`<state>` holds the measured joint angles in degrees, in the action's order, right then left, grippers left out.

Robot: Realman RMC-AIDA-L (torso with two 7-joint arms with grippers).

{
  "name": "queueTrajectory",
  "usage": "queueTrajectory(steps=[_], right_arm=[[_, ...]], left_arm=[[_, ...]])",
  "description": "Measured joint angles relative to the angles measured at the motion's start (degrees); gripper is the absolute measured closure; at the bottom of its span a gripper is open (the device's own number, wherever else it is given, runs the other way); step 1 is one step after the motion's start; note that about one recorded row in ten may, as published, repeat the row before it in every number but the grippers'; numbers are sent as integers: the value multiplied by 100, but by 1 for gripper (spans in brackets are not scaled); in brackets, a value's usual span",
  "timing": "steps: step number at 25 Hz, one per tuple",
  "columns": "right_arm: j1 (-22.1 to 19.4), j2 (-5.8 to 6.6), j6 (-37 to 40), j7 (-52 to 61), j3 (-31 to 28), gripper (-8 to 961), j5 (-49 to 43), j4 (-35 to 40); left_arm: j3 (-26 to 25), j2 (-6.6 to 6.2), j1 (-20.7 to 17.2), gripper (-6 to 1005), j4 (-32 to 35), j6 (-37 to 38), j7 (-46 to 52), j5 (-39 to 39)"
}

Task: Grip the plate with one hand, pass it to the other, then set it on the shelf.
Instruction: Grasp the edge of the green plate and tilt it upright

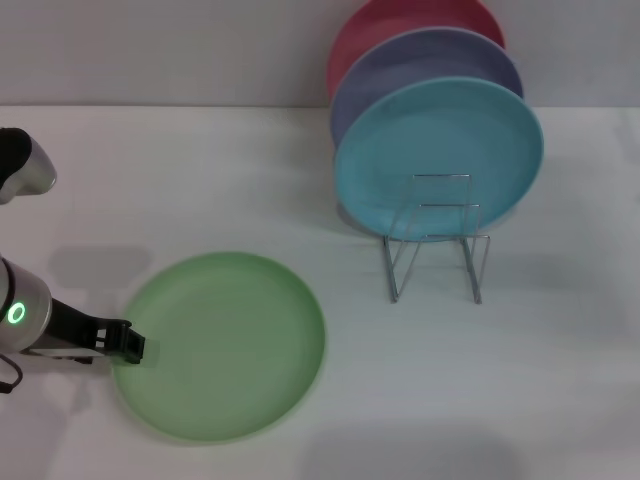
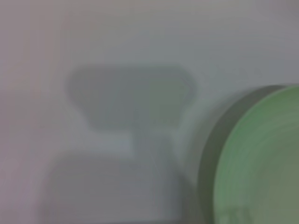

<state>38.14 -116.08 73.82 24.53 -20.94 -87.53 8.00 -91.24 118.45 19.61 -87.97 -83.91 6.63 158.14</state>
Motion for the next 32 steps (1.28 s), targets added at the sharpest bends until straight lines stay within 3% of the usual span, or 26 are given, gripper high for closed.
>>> queueTrajectory(steps=[32], right_arm=[[-35,-19,17,26,20,196,0,-18]], left_arm=[[63,-3,166,678,359,69,-64,42]])
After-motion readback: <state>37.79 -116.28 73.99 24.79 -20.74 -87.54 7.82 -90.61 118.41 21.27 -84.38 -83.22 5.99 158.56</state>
